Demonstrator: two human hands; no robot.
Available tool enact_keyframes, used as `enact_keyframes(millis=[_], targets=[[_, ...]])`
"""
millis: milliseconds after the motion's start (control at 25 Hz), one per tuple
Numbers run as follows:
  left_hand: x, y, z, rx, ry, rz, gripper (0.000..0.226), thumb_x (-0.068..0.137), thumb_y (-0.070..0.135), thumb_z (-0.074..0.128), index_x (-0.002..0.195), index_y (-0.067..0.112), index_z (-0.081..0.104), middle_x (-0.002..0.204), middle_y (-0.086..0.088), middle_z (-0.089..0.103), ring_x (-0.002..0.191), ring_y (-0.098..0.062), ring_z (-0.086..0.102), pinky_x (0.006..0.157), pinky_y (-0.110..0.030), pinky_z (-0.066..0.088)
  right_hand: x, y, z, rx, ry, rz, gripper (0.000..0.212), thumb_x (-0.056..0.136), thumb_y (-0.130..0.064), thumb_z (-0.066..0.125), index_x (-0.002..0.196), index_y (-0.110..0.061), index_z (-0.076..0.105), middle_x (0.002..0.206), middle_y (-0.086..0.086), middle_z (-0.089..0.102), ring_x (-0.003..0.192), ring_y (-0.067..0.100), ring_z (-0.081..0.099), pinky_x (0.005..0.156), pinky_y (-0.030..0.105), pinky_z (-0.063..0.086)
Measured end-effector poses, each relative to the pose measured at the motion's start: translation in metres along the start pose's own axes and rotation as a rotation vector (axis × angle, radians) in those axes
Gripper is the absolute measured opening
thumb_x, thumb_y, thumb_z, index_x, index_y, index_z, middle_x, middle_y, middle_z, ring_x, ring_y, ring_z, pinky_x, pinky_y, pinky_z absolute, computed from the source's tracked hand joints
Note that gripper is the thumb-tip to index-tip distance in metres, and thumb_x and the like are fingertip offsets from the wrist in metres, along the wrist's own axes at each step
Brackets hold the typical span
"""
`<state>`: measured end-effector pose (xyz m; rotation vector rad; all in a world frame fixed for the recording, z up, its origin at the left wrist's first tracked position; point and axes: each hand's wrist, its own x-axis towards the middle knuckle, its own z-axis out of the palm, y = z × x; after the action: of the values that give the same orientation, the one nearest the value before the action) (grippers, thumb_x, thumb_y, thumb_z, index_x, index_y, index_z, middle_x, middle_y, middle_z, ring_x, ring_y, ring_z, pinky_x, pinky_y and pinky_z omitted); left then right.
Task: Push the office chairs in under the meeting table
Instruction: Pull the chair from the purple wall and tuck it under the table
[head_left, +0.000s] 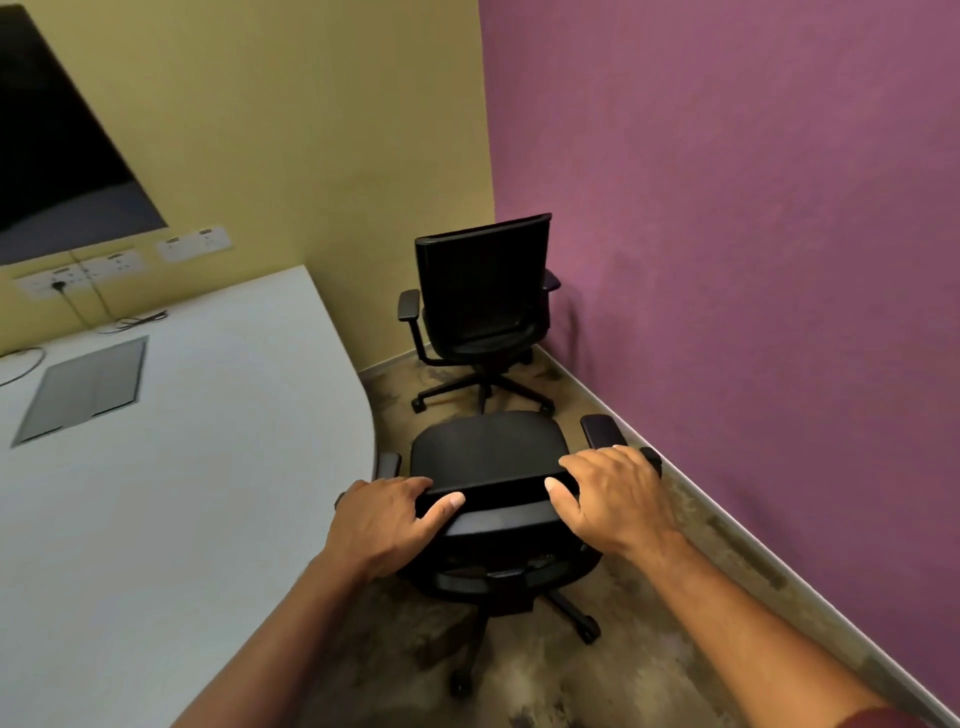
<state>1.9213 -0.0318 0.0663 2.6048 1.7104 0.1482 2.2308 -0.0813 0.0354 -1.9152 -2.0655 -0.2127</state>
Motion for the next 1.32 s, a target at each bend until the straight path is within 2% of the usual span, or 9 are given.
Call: enact_keyframes(millis=[240,400,480,560,640,920,1200,1320], targets=[[0.020,0.020,0.005,-0.024,-0.055,-0.099,0.091,0.090,0.097,0.012,0.104,0.031,0.074,0.084,0.006,0.075,0.074,-0.013,0.067,0.073,-0.042,0.062,0.045,0.047,0.013,0.086,0.041,-0.158,0.050,0.097,-0.057,0.045,0.106,-0.022,0.079,0.096,-0.007,0.079,0.091,0.020,0.074,0.091,0.044,0.053],[0.043,0.033,0.013,-0.075,-0.026,-0.145,0.085,0.091,0.099,0.017,0.099,0.033,0.070,0.076,0.008,0.070,0.070,-0.010,0.065,0.069,-0.042,0.061,0.083,0.081,0.017,0.139,0.025,-0.251,0.054,0.096,-0.057,0.045,0.113,-0.019,0.080,0.106,-0.004,0.081,0.099,0.021,0.075,0.092,0.045,0.055],[0.052,0.041,0.019,-0.093,0.037,-0.179,0.089,0.089,0.101,0.016,0.105,0.033,0.072,0.085,0.009,0.074,0.076,-0.010,0.068,0.071,-0.042,0.061,0.103,0.095,0.019,0.169,0.001,-0.299,0.053,0.096,-0.056,0.046,0.115,-0.019,0.080,0.109,-0.004,0.081,0.101,0.020,0.074,0.094,0.045,0.054],[0.063,0.051,0.026,-0.096,0.071,-0.217,0.098,0.087,0.102,0.011,0.122,0.034,0.073,0.103,0.010,0.080,0.090,-0.010,0.072,0.079,-0.040,0.062,0.126,0.109,0.021,0.192,-0.018,-0.339,0.053,0.096,-0.056,0.046,0.116,-0.019,0.079,0.110,-0.005,0.080,0.102,0.020,0.074,0.095,0.045,0.053],[0.076,0.061,0.029,-0.078,0.077,-0.260,0.104,0.086,0.102,0.006,0.126,0.032,0.072,0.110,0.009,0.080,0.097,-0.012,0.073,0.083,-0.040,0.061,0.151,0.121,0.028,0.215,-0.034,-0.383,0.051,0.095,-0.055,0.047,0.115,-0.020,0.079,0.111,-0.005,0.080,0.103,0.020,0.073,0.095,0.046,0.054],[0.116,0.107,0.026,-0.025,0.054,-0.418,0.109,0.081,0.103,0.000,0.119,0.029,0.070,0.103,0.006,0.078,0.098,-0.017,0.072,0.084,-0.043,0.056,0.230,0.168,0.055,0.286,-0.039,-0.574,0.047,0.095,-0.056,0.051,0.116,-0.023,0.078,0.115,-0.010,0.079,0.108,0.015,0.072,0.102,0.045,0.052],[0.169,0.177,0.036,-0.004,0.046,-0.679,0.103,0.082,0.105,0.004,0.113,0.031,0.070,0.093,0.009,0.074,0.086,-0.011,0.069,0.079,-0.038,0.055,0.318,0.223,0.090,0.350,-0.043,-0.812,0.046,0.095,-0.056,0.052,0.117,-0.024,0.078,0.115,-0.009,0.079,0.108,0.017,0.073,0.104,0.045,0.052],[0.198,0.214,0.039,0.010,0.036,-0.802,0.105,0.082,0.105,0.003,0.115,0.031,0.070,0.095,0.009,0.075,0.088,-0.010,0.069,0.082,-0.038,0.057,0.358,0.243,0.098,0.368,-0.086,-0.915,0.047,0.094,-0.056,0.052,0.116,-0.024,0.078,0.115,-0.008,0.079,0.108,0.018,0.074,0.103,0.047,0.053]])
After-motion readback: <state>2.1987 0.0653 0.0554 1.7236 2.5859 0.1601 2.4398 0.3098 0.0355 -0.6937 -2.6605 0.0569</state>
